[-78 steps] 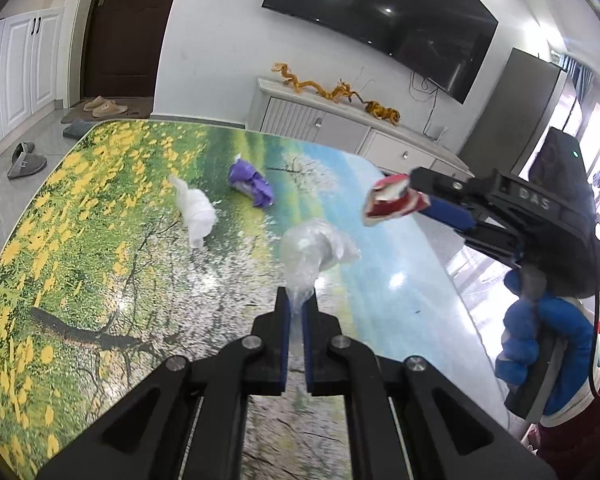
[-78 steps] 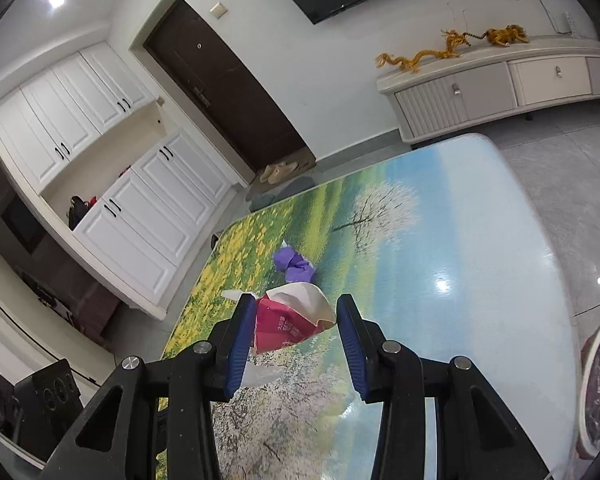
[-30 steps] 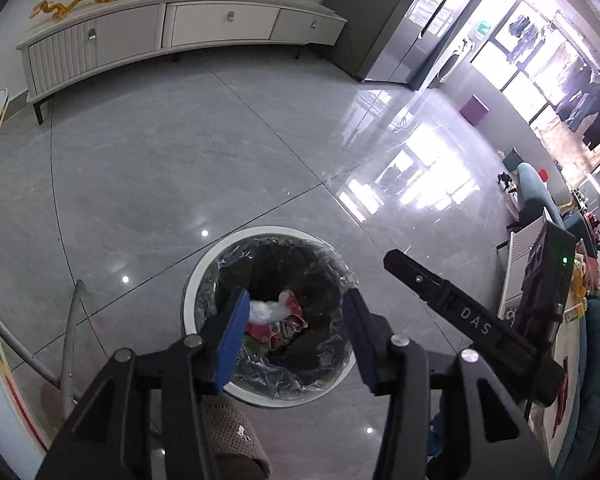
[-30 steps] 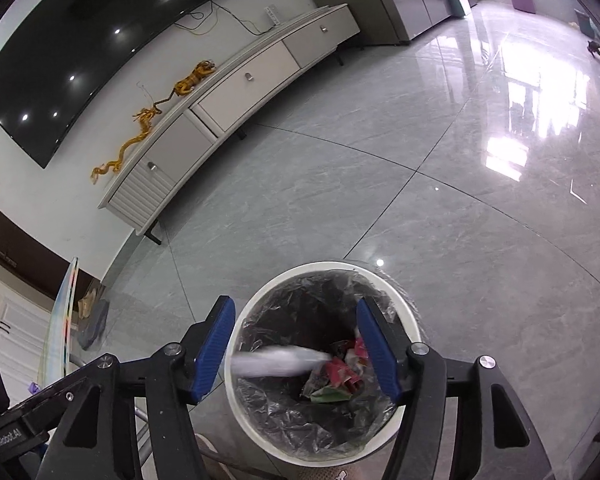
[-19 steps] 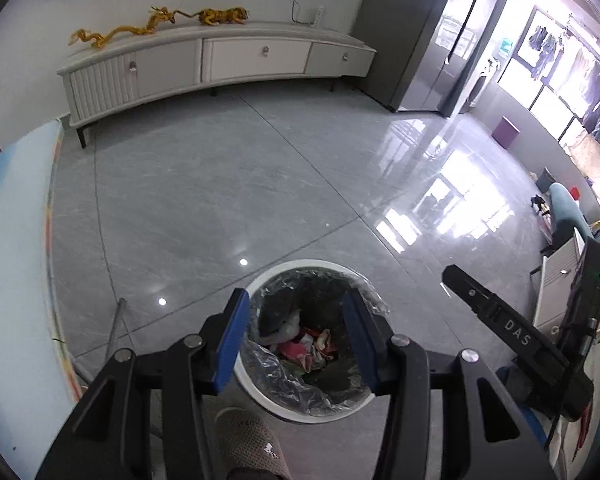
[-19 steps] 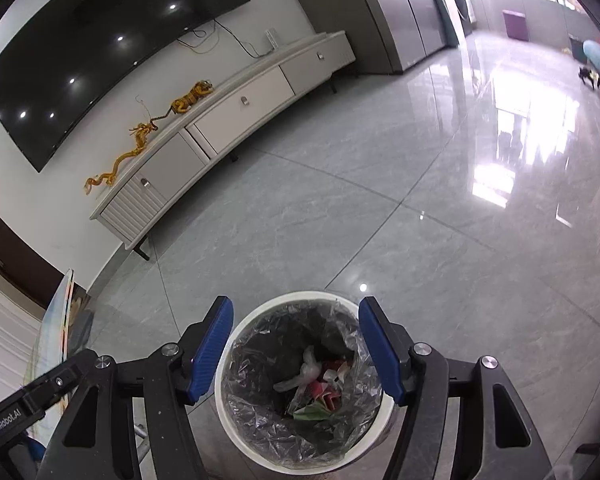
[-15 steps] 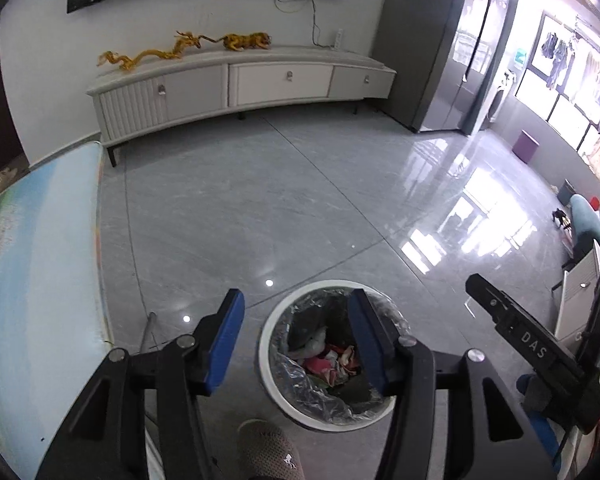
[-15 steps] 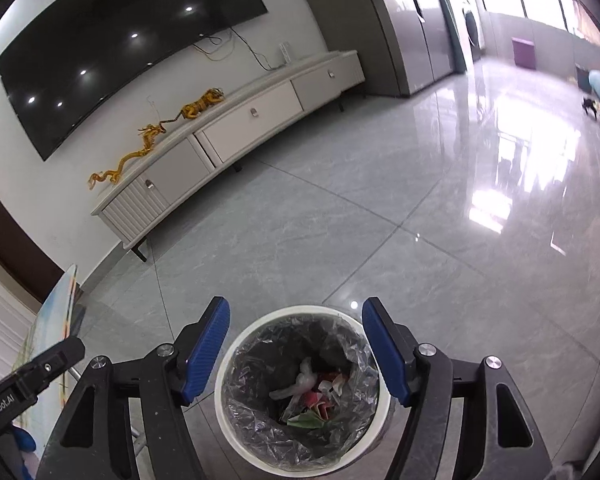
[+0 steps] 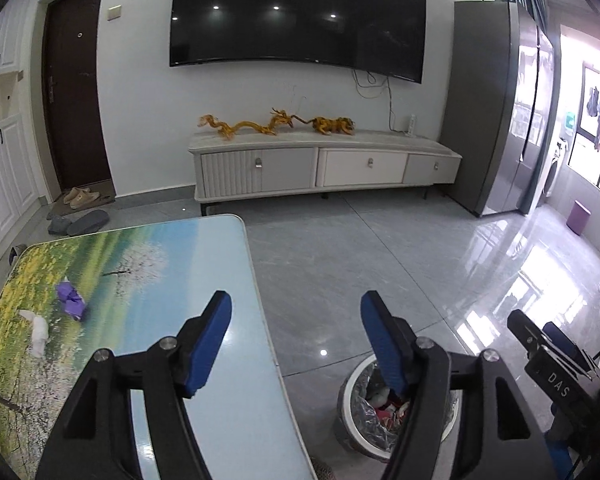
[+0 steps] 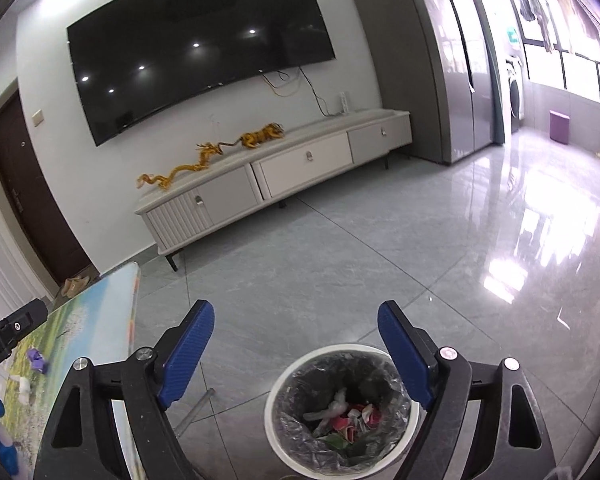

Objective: Collect trash
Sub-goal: 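Move both open tools back to the table, then grasp the white tissue with the left tool while the right grasps the purple bag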

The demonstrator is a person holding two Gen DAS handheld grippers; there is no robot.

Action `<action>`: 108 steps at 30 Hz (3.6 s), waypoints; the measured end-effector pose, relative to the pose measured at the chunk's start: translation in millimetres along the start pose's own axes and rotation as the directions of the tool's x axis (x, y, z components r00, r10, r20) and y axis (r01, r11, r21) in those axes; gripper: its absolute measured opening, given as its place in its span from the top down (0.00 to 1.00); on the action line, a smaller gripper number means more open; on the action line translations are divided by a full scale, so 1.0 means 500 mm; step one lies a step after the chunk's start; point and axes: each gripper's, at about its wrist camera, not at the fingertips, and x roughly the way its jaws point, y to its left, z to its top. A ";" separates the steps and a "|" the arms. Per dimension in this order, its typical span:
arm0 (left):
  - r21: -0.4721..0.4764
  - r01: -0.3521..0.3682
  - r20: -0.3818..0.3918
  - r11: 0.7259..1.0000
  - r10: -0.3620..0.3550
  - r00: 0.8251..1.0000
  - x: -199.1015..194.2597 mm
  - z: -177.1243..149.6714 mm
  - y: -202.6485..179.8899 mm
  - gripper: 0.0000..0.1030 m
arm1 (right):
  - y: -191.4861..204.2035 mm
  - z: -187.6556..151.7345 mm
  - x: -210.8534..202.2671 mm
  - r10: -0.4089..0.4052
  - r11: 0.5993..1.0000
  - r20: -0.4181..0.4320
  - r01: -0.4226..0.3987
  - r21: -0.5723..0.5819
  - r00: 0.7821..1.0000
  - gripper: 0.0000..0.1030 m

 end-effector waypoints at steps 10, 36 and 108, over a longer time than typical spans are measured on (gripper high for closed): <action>-0.088 -0.069 0.091 0.994 0.077 0.993 -0.104 -0.005 0.140 0.36 | 0.111 0.012 -0.062 0.019 0.995 0.051 -0.014 -0.095 0.999 0.08; -0.405 -0.308 0.182 0.861 0.407 0.895 -0.345 -0.016 0.532 0.22 | 0.321 0.089 -0.218 0.127 0.969 0.195 -0.079 -0.236 0.973 0.00; -0.222 -0.294 -0.261 0.930 0.234 0.936 0.159 -0.171 0.732 0.81 | 0.905 -0.265 0.351 0.431 0.579 -0.622 -0.729 -0.365 0.654 0.66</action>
